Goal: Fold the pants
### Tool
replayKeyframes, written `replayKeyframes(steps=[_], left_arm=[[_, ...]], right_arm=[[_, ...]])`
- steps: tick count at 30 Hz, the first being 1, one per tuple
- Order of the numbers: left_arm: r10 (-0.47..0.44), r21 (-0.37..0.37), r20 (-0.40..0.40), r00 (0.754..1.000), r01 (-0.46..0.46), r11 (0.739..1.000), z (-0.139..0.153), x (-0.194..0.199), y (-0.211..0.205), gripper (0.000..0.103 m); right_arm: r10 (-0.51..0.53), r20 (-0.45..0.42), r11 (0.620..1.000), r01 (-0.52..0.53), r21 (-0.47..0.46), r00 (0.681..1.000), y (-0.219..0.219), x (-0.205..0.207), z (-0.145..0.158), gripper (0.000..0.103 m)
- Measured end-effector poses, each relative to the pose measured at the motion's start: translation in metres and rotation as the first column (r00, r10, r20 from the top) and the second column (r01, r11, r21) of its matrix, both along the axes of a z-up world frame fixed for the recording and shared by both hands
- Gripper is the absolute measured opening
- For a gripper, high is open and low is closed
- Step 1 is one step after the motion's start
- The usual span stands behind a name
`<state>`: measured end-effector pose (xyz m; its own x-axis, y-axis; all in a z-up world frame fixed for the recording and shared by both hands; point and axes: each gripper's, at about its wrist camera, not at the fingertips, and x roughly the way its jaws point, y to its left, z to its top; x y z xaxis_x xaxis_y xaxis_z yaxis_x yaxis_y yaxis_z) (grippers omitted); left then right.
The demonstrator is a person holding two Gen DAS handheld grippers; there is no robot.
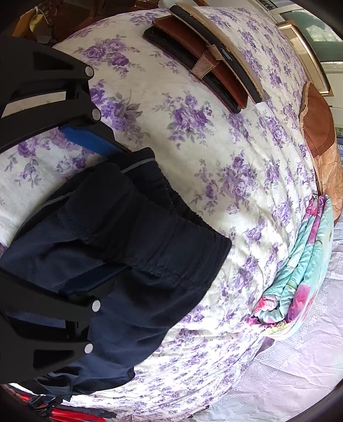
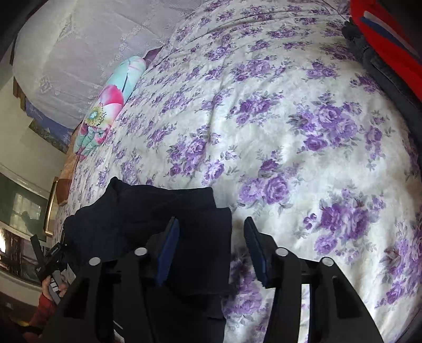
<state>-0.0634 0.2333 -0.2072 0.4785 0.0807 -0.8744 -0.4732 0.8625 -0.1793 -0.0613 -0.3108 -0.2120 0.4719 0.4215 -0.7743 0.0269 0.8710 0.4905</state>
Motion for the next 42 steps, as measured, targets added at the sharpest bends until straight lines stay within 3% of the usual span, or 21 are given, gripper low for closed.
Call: replayKeyframes(steps=[2, 4, 8, 10, 13, 16, 18, 19, 21, 22, 25, 26, 28, 30, 32, 33, 35, 38, 40, 42], left_arm=[[0.004, -0.004, -0.004, 1.0, -0.004, 1.0, -0.001, 0.001, 0.0, 0.077], [0.007, -0.011, -0.011, 1.0, -0.007, 1.0, -0.002, 0.003, 0.001, 0.078], [0.006, -0.005, -0.012, 1.0, -0.006, 1.0, -0.004, 0.003, 0.0, 0.08], [0.008, -0.005, -0.012, 1.0, -0.008, 1.0, -0.005, 0.003, 0.0, 0.081], [0.002, -0.01, -0.014, 1.0, -0.002, 1.0, -0.005, 0.003, 0.0, 0.081], [-0.003, -0.02, -0.01, 1.0, 0.003, 1.0, -0.006, 0.002, 0.001, 0.081], [-0.002, -0.02, -0.007, 1.0, 0.001, 1.0, -0.006, 0.001, 0.001, 0.081], [0.0, -0.022, -0.007, 1.0, 0.0, 1.0, -0.006, 0.001, 0.001, 0.081], [0.002, -0.028, -0.009, 1.0, -0.002, 1.0, -0.007, 0.002, 0.002, 0.082], [0.002, -0.031, -0.01, 1.0, -0.002, 1.0, -0.007, 0.002, 0.002, 0.083], [-0.004, -0.04, -0.019, 1.0, 0.003, 0.999, -0.007, 0.005, 0.004, 0.084], [-0.009, -0.042, -0.021, 1.0, 0.008, 0.999, -0.007, 0.005, 0.005, 0.084], [-0.016, -0.048, -0.022, 1.0, 0.014, 0.999, -0.008, 0.006, 0.006, 0.084], [-0.016, -0.049, -0.019, 1.0, 0.015, 0.999, -0.008, 0.005, 0.006, 0.085], [-0.022, -0.048, -0.018, 1.0, 0.021, 0.999, -0.008, 0.005, 0.006, 0.085], [-0.03, -0.049, -0.017, 0.999, 0.029, 0.998, -0.008, 0.006, 0.007, 0.085], [-0.041, -0.054, -0.017, 0.999, 0.04, 0.998, -0.008, 0.006, 0.008, 0.085], [-0.05, -0.066, -0.014, 0.999, 0.049, 0.997, -0.009, 0.006, 0.01, 0.085], [-0.063, -0.071, -0.013, 0.998, 0.062, 0.996, -0.008, 0.007, 0.01, 0.083], [-0.071, -0.08, -0.004, 0.997, 0.07, 0.994, -0.007, 0.007, 0.012, 0.081]], right_arm=[[0.022, 0.056, 0.999, -0.02, -0.038, 0.998, 0.01, 0.001, 0.013, 0.018], [0.028, 0.092, 0.998, -0.023, -0.052, 0.995, 0.01, 0.008, 0.024, 0.017], [-0.011, 0.043, 0.997, 0.014, -0.077, 0.999, -0.006, 0.022, -0.005, 0.016], [-0.051, 0.027, 0.998, 0.052, -0.021, 0.998, -0.02, 0.024, -0.022, 0.024], [-0.142, 0.051, 0.99, 0.141, 0.013, 0.989, -0.035, 0.011, -0.005, 0.035], [-0.058, 0.14, 0.993, 0.072, -0.091, 0.988, -0.026, -0.017, 0.032, 0.035], [0.016, 0.145, 0.993, 0.002, -0.121, 0.989, -0.011, -0.034, 0.04, 0.035], [0.059, 0.121, 0.99, -0.042, -0.137, 0.991, -0.001, -0.042, 0.036, 0.035], [0.153, -0.026, 0.956, -0.154, -0.248, 0.988, 0.026, -0.051, 0.002, 0.034], [0.16, -0.046, 0.944, -0.167, -0.284, 0.986, 0.031, -0.055, -0.009, 0.036], [0.074, 0.011, 0.971, -0.07, -0.227, 0.997, 0.026, -0.06, 0.008, 0.037], [0.061, 0.083, 0.978, -0.043, -0.204, 0.995, 0.027, -0.062, 0.026, 0.037], [0.106, 0.16, 0.971, -0.068, -0.228, 0.981, 0.04, -0.058, 0.05, 0.037], [0.21, 0.174, 0.954, -0.163, -0.25, 0.962, 0.069, -0.044, 0.06, 0.037], [0.297, 0.154, 0.937, -0.256, -0.238, 0.943, 0.104, -0.028, 0.055, 0.041], [0.346, 0.103, 0.92, -0.316, -0.231, 0.932, 0.125, -0.017, 0.045, 0.045], [0.425, -0.012, 0.875, -0.415, -0.25, 0.905, 0.164, 0.0, 0.011, 0.062], [0.472, 0.034, 0.83, -0.431, -0.354, 0.881, 0.189, -0.002, 0.016, 0.067], [0.478, 0.117, 0.85, -0.424, -0.313, 0.871, 0.184, -0.009, 0.039, 0.066], [0.447, 0.22, 0.871, -0.365, -0.33, 0.867, 0.164, -0.025, 0.062, 0.073]])
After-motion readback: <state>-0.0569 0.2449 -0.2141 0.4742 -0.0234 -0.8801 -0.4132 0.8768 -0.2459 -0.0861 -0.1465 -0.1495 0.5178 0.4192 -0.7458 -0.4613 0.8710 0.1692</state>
